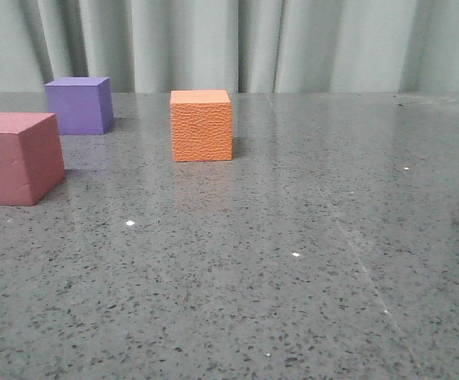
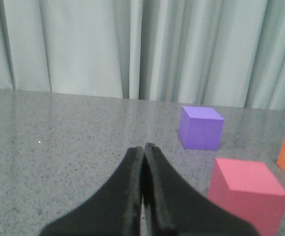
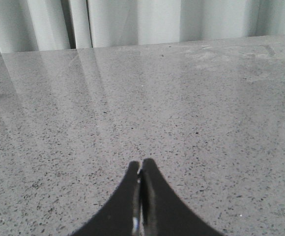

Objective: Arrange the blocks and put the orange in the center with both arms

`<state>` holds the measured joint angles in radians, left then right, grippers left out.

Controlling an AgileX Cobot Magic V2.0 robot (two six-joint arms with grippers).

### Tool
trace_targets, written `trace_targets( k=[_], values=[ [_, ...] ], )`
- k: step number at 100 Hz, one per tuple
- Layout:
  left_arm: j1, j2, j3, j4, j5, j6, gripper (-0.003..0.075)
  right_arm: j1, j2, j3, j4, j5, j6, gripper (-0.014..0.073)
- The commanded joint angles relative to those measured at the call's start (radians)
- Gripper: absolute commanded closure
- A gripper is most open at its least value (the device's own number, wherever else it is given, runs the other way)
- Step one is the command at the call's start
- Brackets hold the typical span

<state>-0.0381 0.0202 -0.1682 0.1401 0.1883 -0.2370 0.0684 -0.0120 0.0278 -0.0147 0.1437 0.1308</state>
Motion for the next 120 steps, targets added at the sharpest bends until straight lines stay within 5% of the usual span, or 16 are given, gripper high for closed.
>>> trace_targets(
  k=[1, 31, 120],
  values=[
    [-0.005, 0.082, -0.134, -0.011, 0.014, -0.004, 0.0739, -0.006, -0.021, -0.014, 0.005, -0.082, -0.008, 0.0662],
    [-0.005, 0.425, -0.479, 0.003, 0.349, 0.004, 0.0739, -0.006, -0.021, -0.014, 0.005, -0.082, -0.008, 0.0662],
    [-0.005, 0.583, -0.555, 0.001, 0.347, 0.004, 0.0736, -0.006, -0.021, -0.014, 0.005, -0.082, -0.008, 0.0662]
  ],
)
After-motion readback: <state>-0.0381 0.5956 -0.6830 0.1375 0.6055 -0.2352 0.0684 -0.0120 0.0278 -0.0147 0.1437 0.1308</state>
